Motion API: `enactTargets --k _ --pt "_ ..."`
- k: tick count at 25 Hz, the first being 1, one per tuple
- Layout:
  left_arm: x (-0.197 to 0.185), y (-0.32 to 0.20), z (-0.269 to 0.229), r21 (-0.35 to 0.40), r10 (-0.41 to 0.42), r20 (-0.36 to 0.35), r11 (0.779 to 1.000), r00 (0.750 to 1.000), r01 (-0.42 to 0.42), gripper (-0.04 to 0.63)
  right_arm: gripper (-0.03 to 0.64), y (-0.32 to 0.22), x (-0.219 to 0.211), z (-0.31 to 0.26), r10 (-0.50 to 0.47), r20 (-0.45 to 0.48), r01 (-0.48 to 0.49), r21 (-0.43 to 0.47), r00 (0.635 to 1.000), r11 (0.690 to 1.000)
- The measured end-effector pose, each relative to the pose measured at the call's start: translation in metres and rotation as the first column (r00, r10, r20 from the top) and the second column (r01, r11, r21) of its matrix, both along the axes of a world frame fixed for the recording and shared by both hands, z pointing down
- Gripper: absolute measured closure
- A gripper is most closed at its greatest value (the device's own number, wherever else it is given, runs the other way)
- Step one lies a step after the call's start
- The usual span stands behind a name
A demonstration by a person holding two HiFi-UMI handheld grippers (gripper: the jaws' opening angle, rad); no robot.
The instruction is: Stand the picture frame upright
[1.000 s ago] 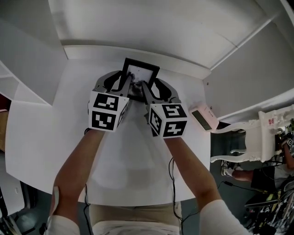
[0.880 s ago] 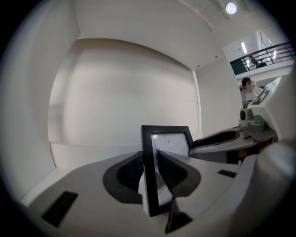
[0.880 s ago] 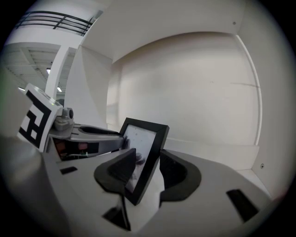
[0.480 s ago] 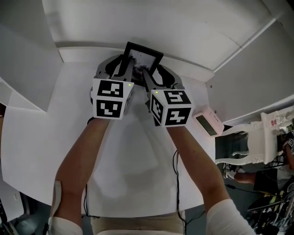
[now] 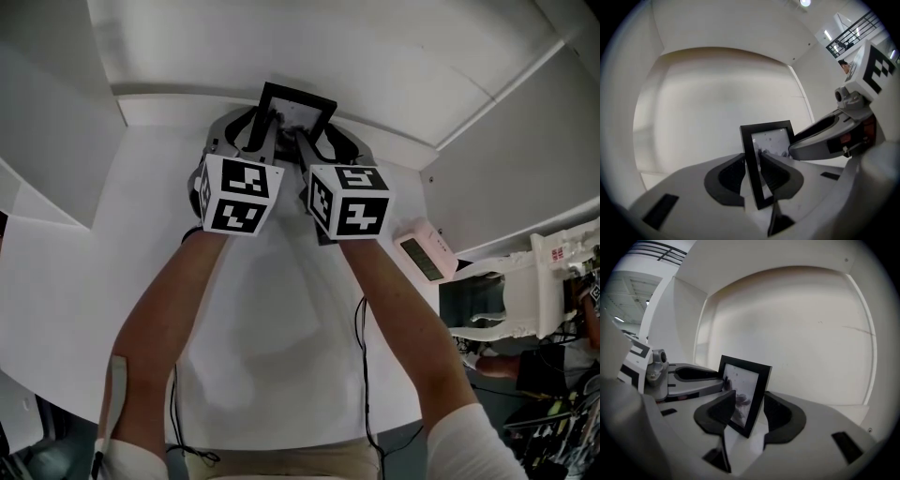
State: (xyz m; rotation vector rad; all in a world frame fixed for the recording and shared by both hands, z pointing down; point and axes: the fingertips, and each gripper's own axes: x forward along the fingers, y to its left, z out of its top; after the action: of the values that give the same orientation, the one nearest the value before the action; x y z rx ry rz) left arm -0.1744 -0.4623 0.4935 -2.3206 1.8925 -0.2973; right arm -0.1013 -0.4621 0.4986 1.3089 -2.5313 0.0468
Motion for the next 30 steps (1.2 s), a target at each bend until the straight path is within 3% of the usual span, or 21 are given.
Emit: enactTargets --k 6,16,23,30 --pt "-0.003 -0.012 0.005 -0.013 -0.011 -0.007 1.0 1.0 0.011 0.486 0.43 -0.007 -0.003 0.001 -0.002 -0.04 0.003 0.017 0.999 1.0" --pt "-0.008 -0.017 0.005 -0.008 -0.006 0.047 1.0 0.999 0.007 0.489 0.446 -0.014 -0.007 0.001 0.009 -0.04 -0.007 0.049 0.999 0.999" --pt "-0.008 -0.018 0.003 0.02 0.006 0.145 1.0 0.989 -0.009 0.489 0.446 -0.024 -0.008 0.002 0.014 -0.093 -0.007 0.066 0.996 0.998" --pt "-0.012 -0.019 0.006 -0.006 0.013 0.121 1.0 0.993 -0.012 0.489 0.44 -0.019 -0.01 0.003 0.013 -0.113 -0.002 0.104 0.994 0.995"
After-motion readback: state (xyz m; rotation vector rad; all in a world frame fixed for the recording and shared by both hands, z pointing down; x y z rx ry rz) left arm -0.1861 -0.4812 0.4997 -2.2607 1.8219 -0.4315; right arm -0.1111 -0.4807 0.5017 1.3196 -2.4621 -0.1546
